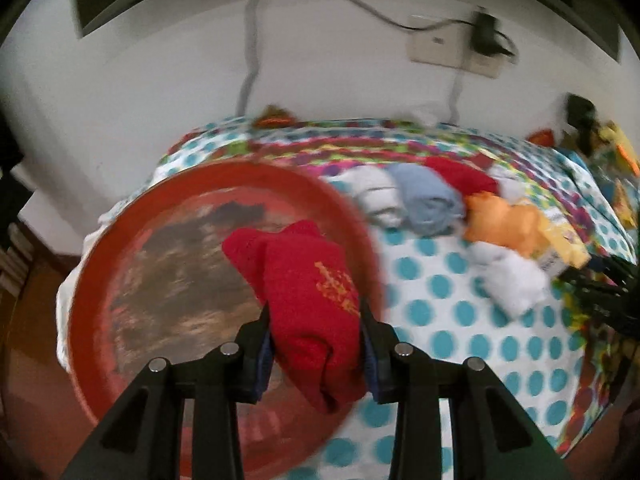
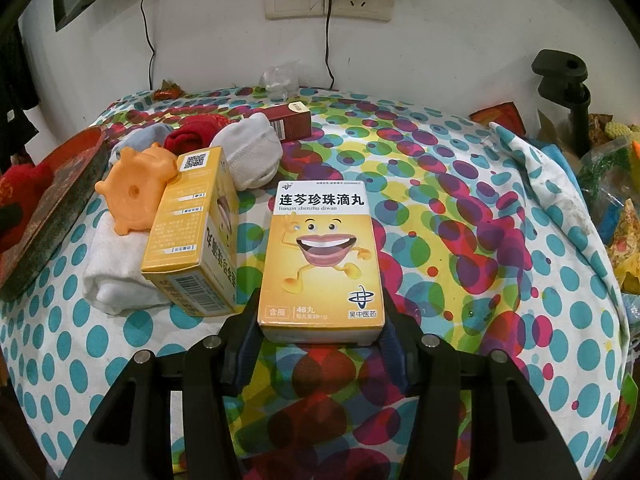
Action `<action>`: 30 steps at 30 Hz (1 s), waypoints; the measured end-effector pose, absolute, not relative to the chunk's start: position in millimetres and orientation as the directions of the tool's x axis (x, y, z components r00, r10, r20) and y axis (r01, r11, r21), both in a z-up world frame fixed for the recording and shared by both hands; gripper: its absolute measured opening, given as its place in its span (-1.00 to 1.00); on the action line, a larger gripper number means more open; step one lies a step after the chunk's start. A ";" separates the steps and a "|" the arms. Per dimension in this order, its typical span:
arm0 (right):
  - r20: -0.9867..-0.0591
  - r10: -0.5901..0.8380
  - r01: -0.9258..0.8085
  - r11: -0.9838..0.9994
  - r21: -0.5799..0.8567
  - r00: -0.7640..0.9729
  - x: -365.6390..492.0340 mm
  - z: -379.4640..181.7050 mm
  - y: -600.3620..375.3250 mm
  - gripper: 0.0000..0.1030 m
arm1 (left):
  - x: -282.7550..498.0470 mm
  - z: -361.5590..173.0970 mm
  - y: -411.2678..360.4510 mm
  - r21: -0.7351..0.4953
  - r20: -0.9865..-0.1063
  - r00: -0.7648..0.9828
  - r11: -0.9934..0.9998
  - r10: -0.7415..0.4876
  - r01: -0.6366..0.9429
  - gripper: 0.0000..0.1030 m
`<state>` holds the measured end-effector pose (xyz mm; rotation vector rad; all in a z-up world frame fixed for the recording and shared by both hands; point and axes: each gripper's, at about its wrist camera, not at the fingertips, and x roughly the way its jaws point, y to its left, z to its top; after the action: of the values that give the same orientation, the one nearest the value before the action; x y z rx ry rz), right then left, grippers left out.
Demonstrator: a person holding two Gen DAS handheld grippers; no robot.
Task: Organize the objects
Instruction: 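Carry the red sock onto the red tray and open the left tool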
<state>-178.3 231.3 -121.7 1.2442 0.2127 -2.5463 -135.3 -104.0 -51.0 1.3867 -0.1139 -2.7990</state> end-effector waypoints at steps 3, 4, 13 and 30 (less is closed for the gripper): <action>-0.789 -0.201 0.329 -0.944 -0.002 -0.580 -178.4 -121.6 231.4 -0.02 | -134.6 -53.6 -141.1 0.098 -0.797 -0.595 -0.994 -0.109 0.051 -0.30; -0.789 -0.201 0.329 -0.944 -0.002 -0.581 -178.5 -121.6 231.6 -0.02 | -134.0 -54.6 -149.6 0.099 -0.797 -0.592 -0.993 -0.117 0.063 -0.30; -0.789 -0.193 0.322 -0.947 -0.007 -0.583 -178.5 -122.0 232.2 -0.02 | -136.0 -70.2 -241.3 0.132 -0.815 -0.529 -0.964 -0.237 0.230 -0.29; -0.789 -0.185 0.317 -0.948 -0.013 -0.586 -179.4 -122.1 233.7 -0.02 | -138.0 -94.4 -284.2 0.162 -0.830 -0.484 -0.950 -0.278 0.266 -0.26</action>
<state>-179.4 233.7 -122.1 1.2481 0.2206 -2.5615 -138.0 -284.2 -94.4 1.3807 -0.0167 -2.4640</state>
